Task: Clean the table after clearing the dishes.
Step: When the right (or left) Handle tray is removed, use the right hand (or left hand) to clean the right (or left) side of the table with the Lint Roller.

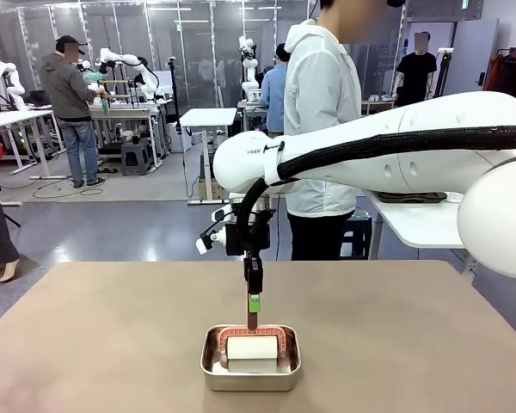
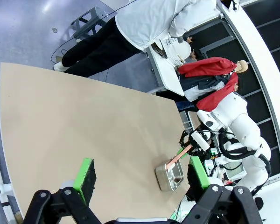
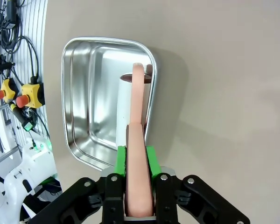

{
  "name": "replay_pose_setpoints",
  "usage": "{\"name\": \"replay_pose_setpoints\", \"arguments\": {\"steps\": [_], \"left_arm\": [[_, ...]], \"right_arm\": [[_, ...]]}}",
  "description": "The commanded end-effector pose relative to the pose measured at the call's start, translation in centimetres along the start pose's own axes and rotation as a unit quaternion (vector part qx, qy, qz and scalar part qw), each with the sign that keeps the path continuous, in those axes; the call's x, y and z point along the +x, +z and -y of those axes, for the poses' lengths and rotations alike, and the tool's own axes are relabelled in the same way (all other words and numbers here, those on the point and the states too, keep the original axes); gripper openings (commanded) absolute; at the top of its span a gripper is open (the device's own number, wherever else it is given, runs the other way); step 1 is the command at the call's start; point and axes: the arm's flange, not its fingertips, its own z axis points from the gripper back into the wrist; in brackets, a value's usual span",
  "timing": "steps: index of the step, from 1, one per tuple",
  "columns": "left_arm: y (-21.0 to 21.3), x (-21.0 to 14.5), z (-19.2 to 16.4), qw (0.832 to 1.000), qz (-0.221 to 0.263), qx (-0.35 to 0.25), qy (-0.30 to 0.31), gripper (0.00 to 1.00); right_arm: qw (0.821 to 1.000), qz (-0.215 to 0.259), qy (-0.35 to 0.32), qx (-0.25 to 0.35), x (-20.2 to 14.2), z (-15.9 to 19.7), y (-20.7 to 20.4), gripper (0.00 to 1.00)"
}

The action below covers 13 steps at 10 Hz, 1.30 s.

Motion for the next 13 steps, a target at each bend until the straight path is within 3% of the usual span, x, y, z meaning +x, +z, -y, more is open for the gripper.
{"name": "replay_pose_setpoints", "arguments": {"steps": [1,5,9,11,13], "left_arm": [[0.2,-0.1,0.2,1.000,-0.002,0.002,0.004,1.00],[0.2,-0.1,0.2,1.000,-0.002,0.002,0.004,1.00],[0.2,-0.1,0.2,1.000,-0.002,0.002,0.004,1.00],[0.2,-0.1,0.2,1.000,-0.002,0.002,0.004,1.00],[0.2,-0.1,0.2,1.000,-0.002,0.002,0.004,1.00]], "right_arm": [[1.000,-0.008,-0.009,-0.013,0.4,-0.6,0.2,0.00],[1.000,0.001,-0.017,-0.024,0.1,-1.5,1.0,0.00],[0.991,0.045,-0.100,-0.074,-3.2,-6.0,6.8,0.04],[0.977,0.113,-0.155,-0.096,-6.2,-8.0,9.2,0.04],[0.944,0.175,-0.260,-0.107,-11.3,-10.0,10.4,0.04]]}}
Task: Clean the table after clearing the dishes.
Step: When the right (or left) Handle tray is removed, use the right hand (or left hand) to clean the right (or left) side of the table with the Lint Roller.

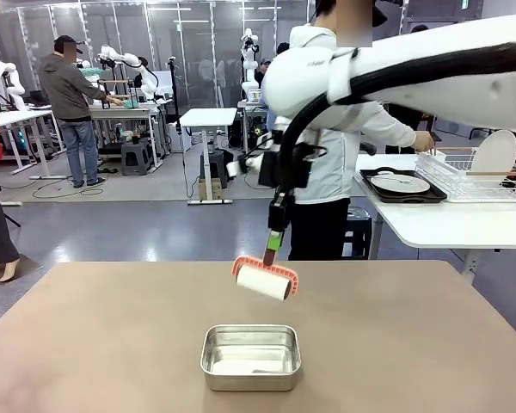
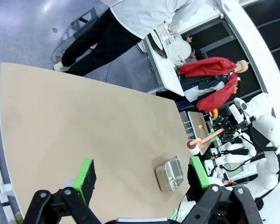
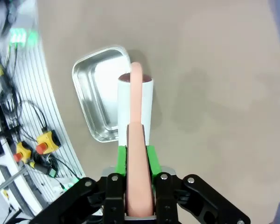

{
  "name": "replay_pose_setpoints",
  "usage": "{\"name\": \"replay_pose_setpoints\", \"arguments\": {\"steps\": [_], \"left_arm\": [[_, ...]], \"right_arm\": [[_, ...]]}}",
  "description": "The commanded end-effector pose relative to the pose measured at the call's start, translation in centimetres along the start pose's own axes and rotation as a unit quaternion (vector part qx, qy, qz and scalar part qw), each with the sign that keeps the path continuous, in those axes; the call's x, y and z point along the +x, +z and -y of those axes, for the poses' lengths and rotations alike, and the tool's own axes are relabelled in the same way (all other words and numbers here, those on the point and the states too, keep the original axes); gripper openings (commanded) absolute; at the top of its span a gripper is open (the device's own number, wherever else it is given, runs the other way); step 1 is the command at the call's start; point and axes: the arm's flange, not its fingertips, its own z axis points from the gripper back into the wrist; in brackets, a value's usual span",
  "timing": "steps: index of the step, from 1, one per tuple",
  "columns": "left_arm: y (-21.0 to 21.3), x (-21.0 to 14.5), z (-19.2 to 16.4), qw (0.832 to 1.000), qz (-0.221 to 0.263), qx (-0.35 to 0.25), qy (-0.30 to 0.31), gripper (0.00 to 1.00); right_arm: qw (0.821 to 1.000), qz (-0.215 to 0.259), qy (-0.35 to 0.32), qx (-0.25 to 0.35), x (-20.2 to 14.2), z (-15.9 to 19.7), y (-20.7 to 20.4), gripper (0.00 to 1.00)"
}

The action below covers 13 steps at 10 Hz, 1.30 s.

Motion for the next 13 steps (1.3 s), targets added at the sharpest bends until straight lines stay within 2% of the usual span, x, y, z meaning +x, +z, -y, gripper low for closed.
{"name": "replay_pose_setpoints", "arguments": {"steps": [1,2,3,5,6,7,8,9,12,13], "left_arm": [[0.2,-0.1,0.3,1.000,-0.002,0.002,0.004,1.00],[0.2,-0.1,0.3,1.000,-0.002,0.002,0.004,1.00],[0.2,-0.1,0.3,1.000,-0.002,0.002,0.004,1.00],[0.2,-0.1,0.3,1.000,-0.002,0.002,0.004,1.00],[0.2,-0.1,0.3,1.000,-0.002,0.002,0.004,1.00],[0.2,-0.1,0.3,1.000,-0.002,0.002,0.004,1.00],[0.2,-0.1,0.3,1.000,-0.002,0.002,0.004,1.00],[0.2,-0.1,0.3,1.000,-0.002,0.002,0.004,1.00],[0.2,-0.1,0.3,1.000,-0.002,0.002,0.004,1.00],[0.2,-0.1,0.3,1.000,-0.002,0.002,0.004,1.00]], "right_arm": [[0.991,0.059,-0.114,-0.028,-6.2,-1.4,-0.3,0.04],[0.975,0.083,-0.200,-0.039,-9.9,-0.3,0.0,0.04],[0.956,0.128,-0.262,-0.021,-13.2,0.9,-0.3,0.04],[0.921,0.190,-0.339,0.016,-18.1,2.5,-2.3,0.04],[0.906,0.211,-0.367,0.028,-19.1,2.8,-2.7,0.04],[0.902,0.232,-0.364,0.022,-19.8,2.9,-3.2,0.04],[0.941,0.198,-0.271,0.034,-18.7,2.3,-3.6,0.04],[0.909,0.192,-0.367,0.033,-20.6,4.4,-2.9,0.04],[0.909,0.192,-0.367,0.033,-20.6,4.4,-2.9,0.04],[0.914,0.197,-0.353,0.035,-20.8,4.3,-3.4,0.21]]}}
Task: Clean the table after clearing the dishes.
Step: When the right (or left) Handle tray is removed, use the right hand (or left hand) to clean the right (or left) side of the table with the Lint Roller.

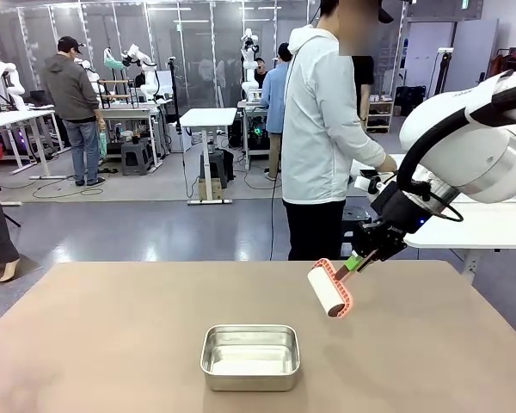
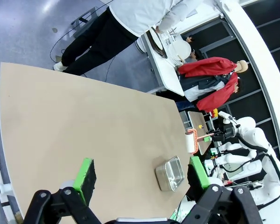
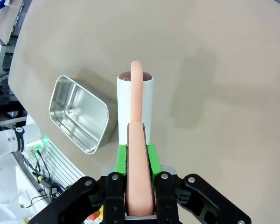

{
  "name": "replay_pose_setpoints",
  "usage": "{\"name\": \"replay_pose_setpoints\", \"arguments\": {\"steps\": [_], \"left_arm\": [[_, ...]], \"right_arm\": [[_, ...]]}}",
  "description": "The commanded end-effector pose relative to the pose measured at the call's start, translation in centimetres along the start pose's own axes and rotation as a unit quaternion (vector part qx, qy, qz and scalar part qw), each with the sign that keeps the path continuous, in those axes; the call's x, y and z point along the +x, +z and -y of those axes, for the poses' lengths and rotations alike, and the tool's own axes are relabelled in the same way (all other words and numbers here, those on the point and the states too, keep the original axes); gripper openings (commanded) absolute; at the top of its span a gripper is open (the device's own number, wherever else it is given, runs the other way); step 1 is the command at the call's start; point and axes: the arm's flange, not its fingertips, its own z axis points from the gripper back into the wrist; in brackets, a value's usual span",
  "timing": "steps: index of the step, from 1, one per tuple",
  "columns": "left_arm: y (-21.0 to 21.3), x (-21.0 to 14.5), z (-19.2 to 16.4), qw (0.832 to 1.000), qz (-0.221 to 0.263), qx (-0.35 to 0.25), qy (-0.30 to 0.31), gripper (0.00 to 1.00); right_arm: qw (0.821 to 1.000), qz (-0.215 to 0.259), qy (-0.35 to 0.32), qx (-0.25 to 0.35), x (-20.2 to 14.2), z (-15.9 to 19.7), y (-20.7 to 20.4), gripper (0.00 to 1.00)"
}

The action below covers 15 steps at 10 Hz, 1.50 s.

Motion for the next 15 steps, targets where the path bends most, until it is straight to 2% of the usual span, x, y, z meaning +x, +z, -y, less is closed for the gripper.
{"name": "replay_pose_setpoints", "arguments": {"steps": [1,2,4,6,8,9,13,15], "left_arm": [[0.2,-0.1,0.3,1.000,-0.001,0.002,0.004,1.00],[0.2,-0.1,0.3,1.000,-0.001,0.002,0.004,1.00],[0.2,-0.1,0.3,1.000,-0.001,0.002,0.004,1.00],[0.2,-0.1,0.3,1.000,-0.001,0.002,0.004,1.00],[0.2,-0.1,0.3,1.000,-0.001,0.002,0.004,1.00],[0.2,-0.1,0.3,1.000,-0.001,0.002,0.004,1.00],[0.2,-0.1,0.3,1.000,-0.001,0.002,0.004,1.00],[0.2,-0.1,0.3,1.000,-0.001,0.002,0.004,1.00]], "right_arm": [[0.998,-0.004,-0.068,0.014,0.9,0.8,-1.0,0.21],[0.990,0.031,-0.137,0.033,1.2,3.3,-1.9,0.21],[0.978,0.050,-0.199,0.036,0.8,5.0,-2.3,0.21],[0.971,0.049,-0.228,0.052,1.4,5.7,-3.3,0.21],[0.966,0.026,-0.240,0.089,2.5,7.3,-5.3,0.21],[0.967,0.032,-0.236,0.087,2.6,7.8,-6.1,0.21],[0.972,0.004,-0.209,0.110,2.4,9.7,-8.5,0.21],[0.968,-0.026,-0.223,0.116,1.8,11.2,-9.8,0.21]]}}
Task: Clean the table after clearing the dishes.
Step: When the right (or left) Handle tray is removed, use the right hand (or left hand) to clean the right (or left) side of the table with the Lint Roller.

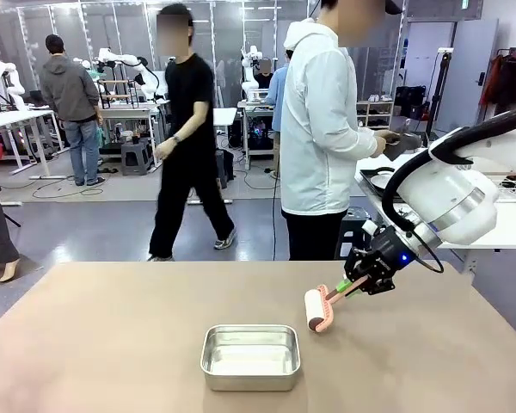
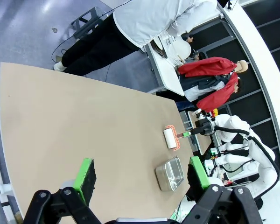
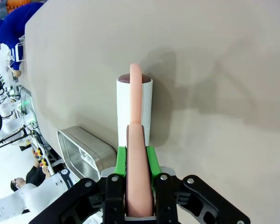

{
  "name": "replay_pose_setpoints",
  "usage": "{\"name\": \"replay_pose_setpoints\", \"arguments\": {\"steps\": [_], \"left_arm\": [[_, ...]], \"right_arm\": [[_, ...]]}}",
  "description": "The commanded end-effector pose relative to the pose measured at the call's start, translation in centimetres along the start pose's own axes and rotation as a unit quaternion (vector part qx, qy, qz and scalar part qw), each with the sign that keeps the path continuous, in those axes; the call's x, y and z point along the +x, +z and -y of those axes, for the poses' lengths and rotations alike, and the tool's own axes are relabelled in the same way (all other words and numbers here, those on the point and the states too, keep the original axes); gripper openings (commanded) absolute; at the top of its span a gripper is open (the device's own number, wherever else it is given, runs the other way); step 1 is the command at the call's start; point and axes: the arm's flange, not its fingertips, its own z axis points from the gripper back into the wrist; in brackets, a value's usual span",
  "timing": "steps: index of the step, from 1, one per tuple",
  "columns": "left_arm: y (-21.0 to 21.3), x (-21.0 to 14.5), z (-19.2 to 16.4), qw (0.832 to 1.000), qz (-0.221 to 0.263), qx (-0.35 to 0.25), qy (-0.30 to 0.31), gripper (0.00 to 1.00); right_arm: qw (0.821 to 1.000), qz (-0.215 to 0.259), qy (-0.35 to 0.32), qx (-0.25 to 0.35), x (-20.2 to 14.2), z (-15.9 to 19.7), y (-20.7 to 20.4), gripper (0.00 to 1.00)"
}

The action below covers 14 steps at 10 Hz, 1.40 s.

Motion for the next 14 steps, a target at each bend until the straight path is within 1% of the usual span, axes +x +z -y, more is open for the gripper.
{"name": "replay_pose_setpoints", "arguments": {"steps": [1,3,4,5,8,10,11,12,13,14], "left_arm": [[0.2,-0.1,0.3,1.000,-0.001,0.002,0.004,1.00],[0.2,-0.1,0.3,1.000,-0.001,0.002,0.004,1.00],[0.2,-0.1,0.3,1.000,-0.001,0.002,0.004,1.00],[0.2,-0.1,0.3,1.000,-0.001,0.002,0.004,1.00],[0.2,-0.1,0.3,1.000,-0.001,0.002,0.004,1.00],[0.2,-0.1,0.3,1.000,-0.001,0.002,0.004,1.00],[0.2,-0.1,0.3,1.000,-0.001,0.002,0.004,1.00],[0.2,-0.1,0.3,1.000,-0.001,0.002,0.004,1.00],[0.2,-0.1,0.3,1.000,-0.001,0.002,0.004,1.00],[0.2,-0.1,0.3,1.000,-0.001,0.002,0.004,1.00]], "right_arm": [[1.000,-0.028,-0.005,0.011,0.7,1.6,-0.3,0.21],[1.000,-0.019,0.001,0.018,0.7,3.9,0.1,0.21],[1.000,-0.007,0.008,0.015,0.6,5.5,0.6,0.21],[1.000,0.006,0.013,-0.012,0.4,7.2,1.5,0.21],[0.999,0.011,-0.001,-0.040,0.6,10.7,5.1,0.21],[0.995,0.020,0.004,-0.094,0.5,13.2,7.9,0.21],[0.994,0.029,-0.004,-0.103,0.4,14.4,9.5,0.21],[0.992,0.051,-0.020,-0.113,0.3,15.0,11.0,0.21],[0.987,0.064,-0.013,-0.150,-0.1,15.0,12.2,0.21],[0.979,0.052,-0.007,-0.196,-0.5,14.9,12.9,0.21]]}}
